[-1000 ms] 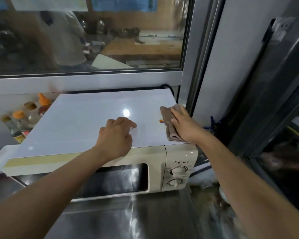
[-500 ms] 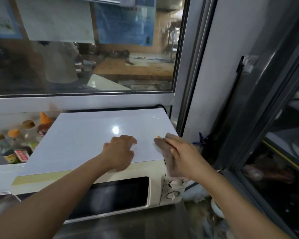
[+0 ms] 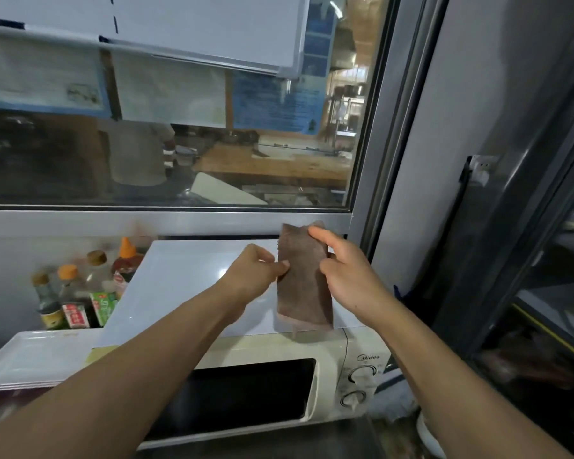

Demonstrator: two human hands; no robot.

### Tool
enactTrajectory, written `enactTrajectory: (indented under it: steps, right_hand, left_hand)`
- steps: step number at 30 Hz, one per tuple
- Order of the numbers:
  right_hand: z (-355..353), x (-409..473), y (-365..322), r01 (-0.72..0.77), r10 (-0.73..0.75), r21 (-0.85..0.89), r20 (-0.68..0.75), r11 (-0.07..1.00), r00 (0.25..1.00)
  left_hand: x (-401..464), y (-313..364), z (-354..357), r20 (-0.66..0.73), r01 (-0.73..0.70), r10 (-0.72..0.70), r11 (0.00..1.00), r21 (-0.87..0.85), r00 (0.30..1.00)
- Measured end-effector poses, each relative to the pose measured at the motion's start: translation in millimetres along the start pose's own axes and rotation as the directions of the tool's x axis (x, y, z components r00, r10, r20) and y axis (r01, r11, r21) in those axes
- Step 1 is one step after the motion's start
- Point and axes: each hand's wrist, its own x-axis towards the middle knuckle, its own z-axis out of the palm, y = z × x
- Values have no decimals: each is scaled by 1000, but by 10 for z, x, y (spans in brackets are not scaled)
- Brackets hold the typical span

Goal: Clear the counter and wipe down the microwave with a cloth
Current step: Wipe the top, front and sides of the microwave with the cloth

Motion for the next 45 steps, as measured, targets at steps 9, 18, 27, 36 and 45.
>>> enactTrajectory:
  steps: [9,18,27,36,45]
  right_hand:
    - [-56,73,-175,-93,82,-27,-278,995,957]
    - [-164,-17,-315,2,-218,-502,-371,865,903]
    - [-561,36,416,-173,95,-306,-253,936,963]
    - [-477,732,1134,-251,145,-611,-219,751,965]
    - [118,486,1287,-225,161,-775,-160,590,974]
  left_hand:
    - [-254,-56,-86,113,-360,348,927,105,931]
    - [-219,25,38,-32,-337,368,880,335,929]
    - [90,-59,320,142,-104,111,993,-56,984]
    - [582,-207,636,148,43,-80,970,237,986]
    - [1111,-477,532,92,-202,204,622,756,975]
